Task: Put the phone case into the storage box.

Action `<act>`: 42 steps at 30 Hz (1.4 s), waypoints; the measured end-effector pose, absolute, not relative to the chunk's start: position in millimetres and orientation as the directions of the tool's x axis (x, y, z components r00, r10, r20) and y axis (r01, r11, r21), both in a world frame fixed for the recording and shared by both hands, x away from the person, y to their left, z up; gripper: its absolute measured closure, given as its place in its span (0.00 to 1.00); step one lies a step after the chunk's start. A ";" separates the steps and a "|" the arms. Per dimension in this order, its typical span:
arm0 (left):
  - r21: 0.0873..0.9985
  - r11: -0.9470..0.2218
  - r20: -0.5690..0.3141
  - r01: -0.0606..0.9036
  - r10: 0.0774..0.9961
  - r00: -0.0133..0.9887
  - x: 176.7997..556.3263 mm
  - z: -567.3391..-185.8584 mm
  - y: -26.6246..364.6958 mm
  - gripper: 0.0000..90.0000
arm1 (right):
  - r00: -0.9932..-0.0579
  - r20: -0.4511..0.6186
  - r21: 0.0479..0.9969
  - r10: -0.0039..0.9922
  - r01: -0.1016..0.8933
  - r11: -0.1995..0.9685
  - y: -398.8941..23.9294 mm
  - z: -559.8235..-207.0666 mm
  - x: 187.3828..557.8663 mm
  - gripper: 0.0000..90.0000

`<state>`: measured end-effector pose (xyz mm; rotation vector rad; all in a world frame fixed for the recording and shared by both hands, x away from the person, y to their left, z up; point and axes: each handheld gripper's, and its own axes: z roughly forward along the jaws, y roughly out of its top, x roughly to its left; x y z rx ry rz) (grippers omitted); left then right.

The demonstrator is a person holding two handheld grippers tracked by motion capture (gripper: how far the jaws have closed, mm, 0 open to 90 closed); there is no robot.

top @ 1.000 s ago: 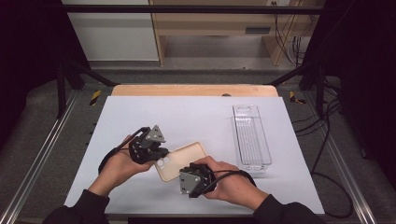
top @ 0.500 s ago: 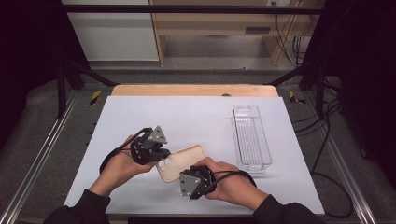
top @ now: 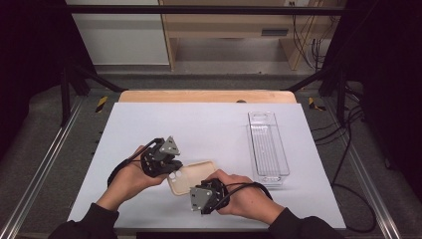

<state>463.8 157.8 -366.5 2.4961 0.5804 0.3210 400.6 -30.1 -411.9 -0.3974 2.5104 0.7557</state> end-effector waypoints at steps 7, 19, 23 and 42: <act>0.616 -0.713 0.124 0.336 0.508 0.852 461.8 -364.2 160.6 0.83 | -0.840 -0.527 0.431 -0.129 -0.395 0.811 -31.5 -411.0 401.7 0.96; 0.857 -0.447 0.160 0.255 0.702 0.694 442.6 -376.7 207.4 0.29 | -0.845 -0.534 0.476 -0.020 -0.321 0.819 -43.4 -410.9 421.7 0.96; 0.896 -0.363 0.132 0.258 0.769 0.625 434.9 -391.1 219.2 0.17 | -0.845 -0.534 0.484 0.001 -0.304 0.821 -45.4 -411.0 428.0 0.96; 0.954 -0.177 0.035 0.243 0.867 0.496 428.4 -430.2 241.8 0.07 | -0.813 -0.436 0.730 0.386 -0.069 0.680 -79.8 -393.0 472.5 0.96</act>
